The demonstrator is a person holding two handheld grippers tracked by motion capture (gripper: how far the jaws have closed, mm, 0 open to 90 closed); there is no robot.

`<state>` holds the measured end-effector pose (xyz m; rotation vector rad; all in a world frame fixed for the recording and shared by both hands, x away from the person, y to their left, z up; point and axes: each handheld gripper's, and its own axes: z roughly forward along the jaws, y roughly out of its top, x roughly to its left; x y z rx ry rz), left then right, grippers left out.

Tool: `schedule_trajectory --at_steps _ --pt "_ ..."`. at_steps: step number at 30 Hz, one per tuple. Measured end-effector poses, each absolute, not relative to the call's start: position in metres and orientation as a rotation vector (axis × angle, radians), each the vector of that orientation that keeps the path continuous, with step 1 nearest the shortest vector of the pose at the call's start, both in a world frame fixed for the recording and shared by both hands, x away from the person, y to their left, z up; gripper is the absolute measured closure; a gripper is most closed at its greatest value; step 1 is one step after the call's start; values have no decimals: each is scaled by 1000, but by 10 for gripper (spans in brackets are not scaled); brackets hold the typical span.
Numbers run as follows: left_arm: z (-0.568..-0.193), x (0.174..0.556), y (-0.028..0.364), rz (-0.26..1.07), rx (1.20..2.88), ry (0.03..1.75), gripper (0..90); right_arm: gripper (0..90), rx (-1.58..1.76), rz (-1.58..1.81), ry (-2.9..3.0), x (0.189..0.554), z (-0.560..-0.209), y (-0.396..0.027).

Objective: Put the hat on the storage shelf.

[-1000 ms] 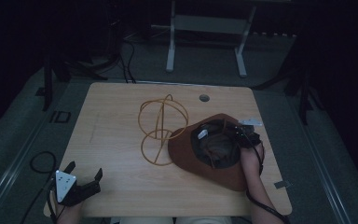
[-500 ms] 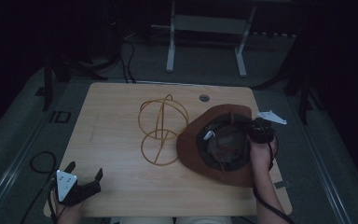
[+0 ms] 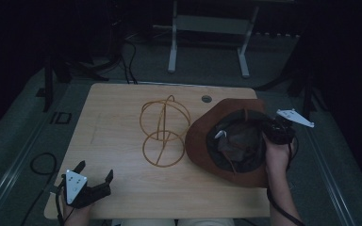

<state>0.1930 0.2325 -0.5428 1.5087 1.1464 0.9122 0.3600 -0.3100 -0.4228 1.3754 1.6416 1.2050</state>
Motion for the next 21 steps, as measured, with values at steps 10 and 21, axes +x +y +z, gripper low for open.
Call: schedule_trajectory --at_steps 10,21 --pt "-487 195 185 807 1536 988 29 839 1345 1214 1616 343 -413 -319" --pt "-419 223 155 796 1581 876 31 839 1337 1240 1620 335 -410 -325"
